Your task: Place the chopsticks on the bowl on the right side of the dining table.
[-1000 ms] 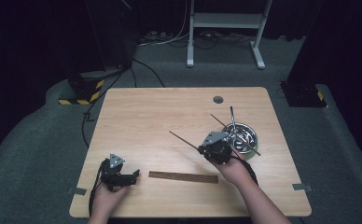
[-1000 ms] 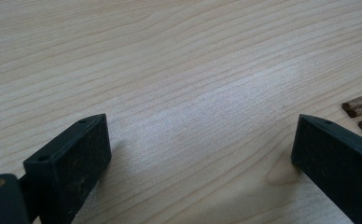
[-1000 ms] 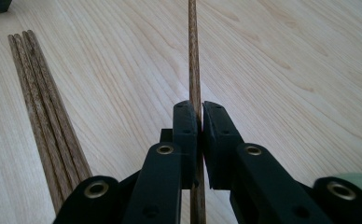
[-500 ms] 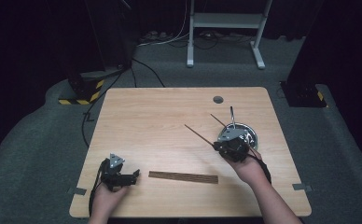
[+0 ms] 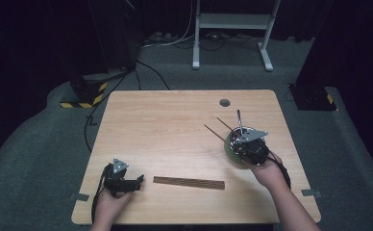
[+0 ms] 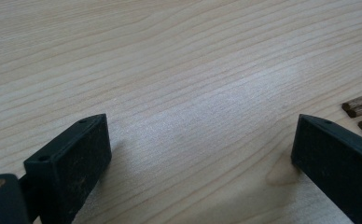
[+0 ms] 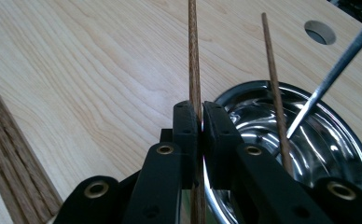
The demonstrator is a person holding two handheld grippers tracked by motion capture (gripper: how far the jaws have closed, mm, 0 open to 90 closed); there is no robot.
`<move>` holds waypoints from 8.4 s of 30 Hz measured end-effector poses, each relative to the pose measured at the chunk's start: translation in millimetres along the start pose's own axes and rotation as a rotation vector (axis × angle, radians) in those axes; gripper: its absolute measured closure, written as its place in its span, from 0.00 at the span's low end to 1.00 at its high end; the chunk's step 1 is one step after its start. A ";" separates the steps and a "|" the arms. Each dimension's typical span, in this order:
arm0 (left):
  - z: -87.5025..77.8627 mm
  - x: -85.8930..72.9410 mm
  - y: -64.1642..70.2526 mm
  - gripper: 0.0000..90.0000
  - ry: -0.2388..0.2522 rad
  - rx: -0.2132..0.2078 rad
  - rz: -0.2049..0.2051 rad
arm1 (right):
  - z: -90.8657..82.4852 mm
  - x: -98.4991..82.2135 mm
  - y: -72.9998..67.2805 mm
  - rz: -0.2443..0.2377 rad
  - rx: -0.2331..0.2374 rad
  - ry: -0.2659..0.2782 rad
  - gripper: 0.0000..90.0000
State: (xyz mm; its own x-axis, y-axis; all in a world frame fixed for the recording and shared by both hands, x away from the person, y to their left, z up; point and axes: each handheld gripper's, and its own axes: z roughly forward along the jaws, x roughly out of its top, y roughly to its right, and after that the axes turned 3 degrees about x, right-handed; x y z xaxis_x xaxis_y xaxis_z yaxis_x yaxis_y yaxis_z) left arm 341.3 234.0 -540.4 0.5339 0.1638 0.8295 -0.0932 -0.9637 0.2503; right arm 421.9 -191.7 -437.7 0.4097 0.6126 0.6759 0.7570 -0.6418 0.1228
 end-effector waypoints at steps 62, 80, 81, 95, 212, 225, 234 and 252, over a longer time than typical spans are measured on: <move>0.6 0.3 0.5 0.05 0.002 -0.001 -0.002 | 24.8 -11.0 41.9 0.092 -0.082 -0.075 0.92; 0.9 0.4 0.5 0.05 0.002 -0.004 -0.001 | 14.6 -9.1 38.1 0.090 -0.074 -0.026 0.77; 0.9 0.4 0.6 0.05 0.003 -0.005 -0.002 | 13.3 -9.0 38.9 0.088 -0.074 -0.030 0.72; 0.8 0.5 0.4 0.05 0.002 -0.002 -0.002 | 16.3 -13.1 51.6 0.126 -0.056 -0.059 0.69; 22.4 71.1 48.5 0.90 0.058 -0.160 -0.029 | -34.7 -99.3 -30.9 0.271 -0.218 0.158 0.99; 56.6 84.1 105.2 0.91 0.075 -0.211 -0.005 | -19.6 -94.4 -21.6 0.287 -0.195 0.149 0.99; 70.8 87.1 124.1 0.90 0.055 -0.214 0.007 | -16.1 -100.2 -12.6 0.298 -0.195 0.140 0.99; 81.1 81.6 145.0 0.89 0.045 -0.232 0.023 | -23.0 -105.5 22.2 0.341 -0.269 0.119 0.97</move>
State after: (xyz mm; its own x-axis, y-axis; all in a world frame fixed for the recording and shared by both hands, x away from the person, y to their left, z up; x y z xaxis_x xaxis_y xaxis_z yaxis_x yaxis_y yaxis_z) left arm 439.5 90.5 -476.9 0.4920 0.1569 0.8563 -0.2983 -0.8937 0.3352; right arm 383.7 -281.2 -489.6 0.5395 0.2979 0.7876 0.4227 -0.9047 0.0526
